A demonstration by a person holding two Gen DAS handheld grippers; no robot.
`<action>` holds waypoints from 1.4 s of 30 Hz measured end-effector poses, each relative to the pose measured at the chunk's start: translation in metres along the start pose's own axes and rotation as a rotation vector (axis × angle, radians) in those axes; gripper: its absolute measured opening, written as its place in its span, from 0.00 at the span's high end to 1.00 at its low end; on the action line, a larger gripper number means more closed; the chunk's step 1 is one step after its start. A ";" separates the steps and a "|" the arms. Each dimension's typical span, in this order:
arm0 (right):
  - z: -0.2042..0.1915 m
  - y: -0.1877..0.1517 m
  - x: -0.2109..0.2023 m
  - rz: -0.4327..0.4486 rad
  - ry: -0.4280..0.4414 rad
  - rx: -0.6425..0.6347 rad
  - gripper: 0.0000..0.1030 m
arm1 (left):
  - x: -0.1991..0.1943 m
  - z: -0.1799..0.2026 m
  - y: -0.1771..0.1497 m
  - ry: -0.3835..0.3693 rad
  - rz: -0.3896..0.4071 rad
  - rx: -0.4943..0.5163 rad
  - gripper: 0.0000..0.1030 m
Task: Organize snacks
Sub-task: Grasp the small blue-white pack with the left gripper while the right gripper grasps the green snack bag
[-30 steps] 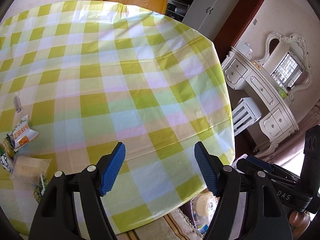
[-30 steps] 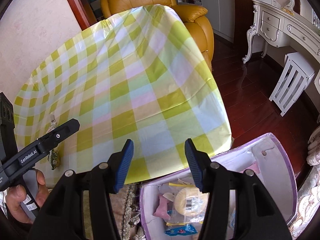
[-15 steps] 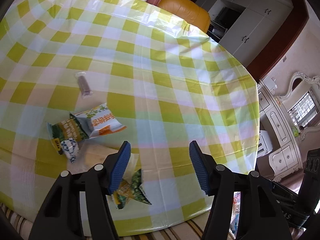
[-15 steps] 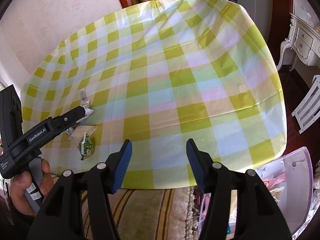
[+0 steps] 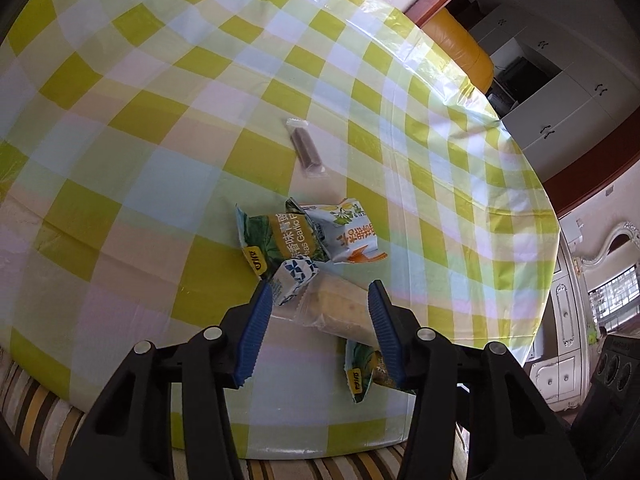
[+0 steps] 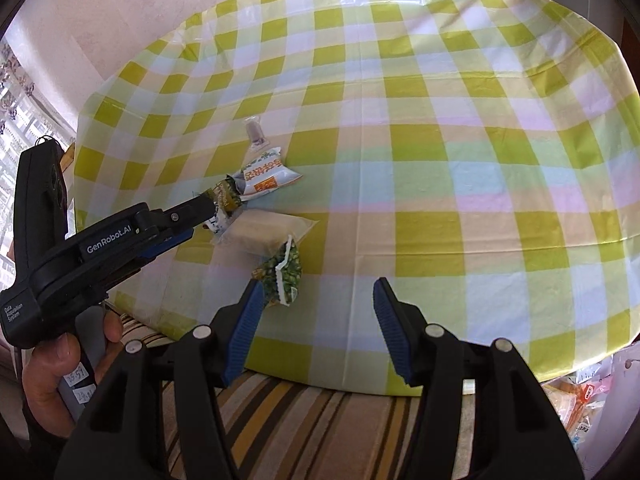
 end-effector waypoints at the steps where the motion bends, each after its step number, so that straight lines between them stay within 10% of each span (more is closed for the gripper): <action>1: -0.005 0.000 0.004 -0.008 0.003 -0.007 0.44 | 0.000 -0.002 0.000 0.000 -0.002 -0.004 0.53; 26: -0.037 -0.001 0.057 -0.113 0.013 -0.058 0.44 | 0.030 -0.019 0.005 0.022 -0.056 -0.018 0.70; 30: -0.038 -0.003 0.057 -0.111 0.004 -0.069 0.64 | 0.031 -0.019 0.003 0.013 -0.062 -0.026 0.82; 42: -0.033 -0.008 0.040 -0.082 0.011 -0.067 0.67 | 0.016 -0.011 0.000 0.018 -0.032 -0.002 0.86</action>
Point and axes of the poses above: each gripper's, at about its wrist camera, not at the fingertips, and x roughly the way its jaws point, z to its right, y to its top, the point moved 8 cm from there along x, roughly the way its jaws point, and after that the axes turned 10 degrees about -y, right-handed, at the moved point
